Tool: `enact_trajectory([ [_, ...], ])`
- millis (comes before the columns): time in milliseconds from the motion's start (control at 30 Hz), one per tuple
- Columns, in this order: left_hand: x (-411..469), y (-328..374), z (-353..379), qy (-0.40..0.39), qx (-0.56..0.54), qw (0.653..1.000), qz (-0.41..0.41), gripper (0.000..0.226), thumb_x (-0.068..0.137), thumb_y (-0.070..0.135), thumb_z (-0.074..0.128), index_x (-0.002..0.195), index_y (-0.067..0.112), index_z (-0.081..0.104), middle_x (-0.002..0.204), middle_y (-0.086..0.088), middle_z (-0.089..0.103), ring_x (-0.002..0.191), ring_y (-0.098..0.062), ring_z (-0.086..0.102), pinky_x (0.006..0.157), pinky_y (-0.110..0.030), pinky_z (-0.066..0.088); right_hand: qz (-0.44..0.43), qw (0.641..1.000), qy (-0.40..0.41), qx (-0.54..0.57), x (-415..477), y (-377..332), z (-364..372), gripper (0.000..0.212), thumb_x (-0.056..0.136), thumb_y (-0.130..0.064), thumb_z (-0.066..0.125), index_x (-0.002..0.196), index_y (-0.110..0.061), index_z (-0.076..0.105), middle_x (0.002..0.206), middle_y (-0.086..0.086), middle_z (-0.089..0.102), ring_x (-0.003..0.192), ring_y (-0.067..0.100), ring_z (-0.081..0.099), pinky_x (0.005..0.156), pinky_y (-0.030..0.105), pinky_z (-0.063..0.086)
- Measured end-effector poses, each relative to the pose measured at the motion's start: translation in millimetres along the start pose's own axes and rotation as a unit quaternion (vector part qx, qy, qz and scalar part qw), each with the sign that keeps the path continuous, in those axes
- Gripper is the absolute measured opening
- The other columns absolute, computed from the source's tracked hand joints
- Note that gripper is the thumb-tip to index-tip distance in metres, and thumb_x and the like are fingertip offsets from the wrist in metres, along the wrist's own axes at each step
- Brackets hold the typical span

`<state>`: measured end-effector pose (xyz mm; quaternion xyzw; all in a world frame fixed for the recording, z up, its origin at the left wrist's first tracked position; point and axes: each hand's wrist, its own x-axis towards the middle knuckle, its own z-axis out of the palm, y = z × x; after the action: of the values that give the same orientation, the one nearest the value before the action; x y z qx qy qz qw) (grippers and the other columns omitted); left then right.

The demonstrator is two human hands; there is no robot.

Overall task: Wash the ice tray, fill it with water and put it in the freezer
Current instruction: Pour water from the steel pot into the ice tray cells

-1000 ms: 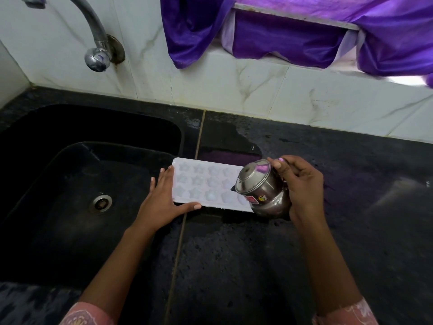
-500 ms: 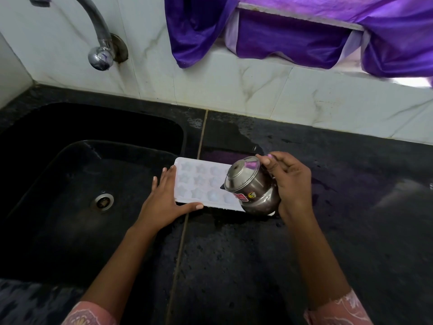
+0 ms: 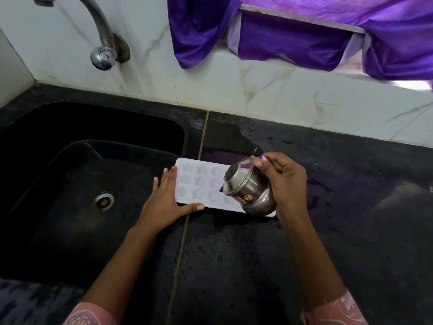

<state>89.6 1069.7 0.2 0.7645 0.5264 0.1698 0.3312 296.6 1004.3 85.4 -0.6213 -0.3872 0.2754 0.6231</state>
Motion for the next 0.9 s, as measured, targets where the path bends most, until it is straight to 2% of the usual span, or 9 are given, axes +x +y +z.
enact_trajectory([
  [267,-0.4,-0.3,-0.4,0.003,-0.001,1.0,0.005,0.113,0.07,0.054,0.07,0.15,0.018,-0.002,0.158,0.003,-0.002,0.123,0.005,-0.019,0.115,-0.035,-0.001,-0.02,0.999,-0.001,-0.028,2.7,-1.3,-0.1,0.016,0.074,-0.007,0.074,0.072,-0.022,0.067,0.079,0.006,0.071,0.079,0.019,0.067,0.076,0.029,0.054],
  [433,-0.2,-1.3,0.7,0.003,-0.003,1.0,0.004,0.113,0.07,0.054,0.071,0.15,0.018,-0.002,0.158,0.004,-0.002,0.123,0.005,-0.019,0.115,-0.034,-0.001,-0.025,0.999,-0.003,-0.029,3.3,-1.4,0.3,0.014,0.074,-0.008,0.073,0.074,-0.02,0.068,0.08,0.006,0.071,0.079,0.017,0.067,0.075,0.026,0.053],
  [567,3.7,-10.5,4.4,0.007,0.007,1.0,0.025,0.128,0.056,0.08,0.059,0.15,0.019,-0.002,0.158,0.005,0.001,0.132,0.005,-0.016,0.111,-0.025,-0.009,-0.015,1.0,0.0,-0.021,3.0,0.5,0.8,0.013,0.074,-0.007,0.073,0.074,-0.019,0.068,0.082,0.009,0.071,0.081,0.021,0.067,0.078,0.029,0.054],
  [733,3.8,-10.2,5.0,0.011,0.005,1.0,0.021,0.118,0.066,0.065,0.067,0.15,0.019,-0.002,0.158,0.005,0.001,0.129,0.006,-0.018,0.112,-0.027,-0.007,0.011,1.0,0.01,0.024,1.8,2.5,1.3,0.013,0.075,-0.003,0.072,0.074,-0.016,0.068,0.072,-0.006,0.073,0.075,0.01,0.067,0.07,0.018,0.052],
  [833,2.2,-7.8,3.8,0.01,0.0,1.0,0.025,0.121,0.063,0.069,0.066,0.15,0.019,-0.002,0.158,0.005,0.0,0.127,0.007,-0.018,0.112,-0.027,-0.007,0.022,0.999,0.017,0.046,2.6,1.8,2.4,0.013,0.076,-0.003,0.07,0.074,-0.015,0.067,0.066,-0.011,0.071,0.067,0.001,0.064,0.064,0.012,0.049],
  [900,0.3,-3.4,1.6,0.0,-0.002,1.0,0.012,0.117,0.067,0.062,0.068,0.149,0.02,-0.003,0.158,0.006,-0.002,0.124,0.006,-0.019,0.114,-0.031,-0.002,0.024,0.998,0.015,0.056,4.1,0.2,3.4,0.012,0.076,-0.004,0.069,0.075,-0.015,0.066,0.066,-0.012,0.071,0.066,-0.001,0.064,0.063,0.011,0.048],
])
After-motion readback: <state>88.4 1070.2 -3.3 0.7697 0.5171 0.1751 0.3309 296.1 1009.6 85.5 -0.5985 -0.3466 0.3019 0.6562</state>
